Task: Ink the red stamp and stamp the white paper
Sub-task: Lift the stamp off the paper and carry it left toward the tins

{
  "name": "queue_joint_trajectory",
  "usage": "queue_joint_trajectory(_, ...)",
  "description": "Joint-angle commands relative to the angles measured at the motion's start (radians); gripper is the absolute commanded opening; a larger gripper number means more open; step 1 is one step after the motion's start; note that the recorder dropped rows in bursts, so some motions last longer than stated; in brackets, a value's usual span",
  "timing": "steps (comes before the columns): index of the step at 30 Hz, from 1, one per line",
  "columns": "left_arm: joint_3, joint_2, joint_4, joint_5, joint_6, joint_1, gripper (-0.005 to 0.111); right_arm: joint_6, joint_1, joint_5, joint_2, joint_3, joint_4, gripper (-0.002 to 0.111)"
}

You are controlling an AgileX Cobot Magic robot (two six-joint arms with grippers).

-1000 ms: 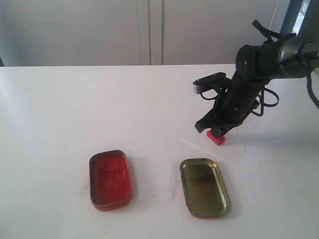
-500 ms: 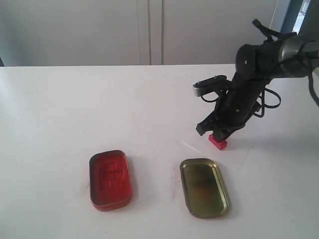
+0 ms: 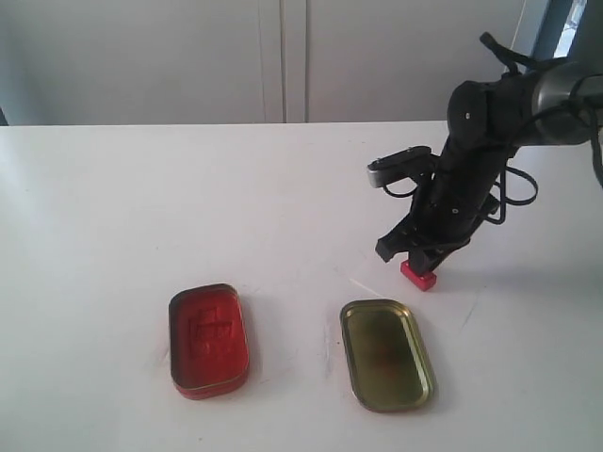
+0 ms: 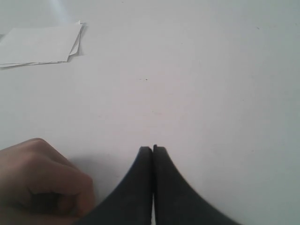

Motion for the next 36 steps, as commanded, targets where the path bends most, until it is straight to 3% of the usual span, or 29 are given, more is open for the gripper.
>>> queue_joint_trajectory(1,0.007,-0.004,-0.002,0.01,0.0,-0.007,0.0,0.005,-0.001,-0.011,-0.032,0.007,-0.005,0.0)
queue_joint_trajectory(36,0.007,-0.004,-0.002,0.01,0.0,-0.007,0.0,0.03,-0.001,0.082,-0.189,-0.025,0.001,0.0)
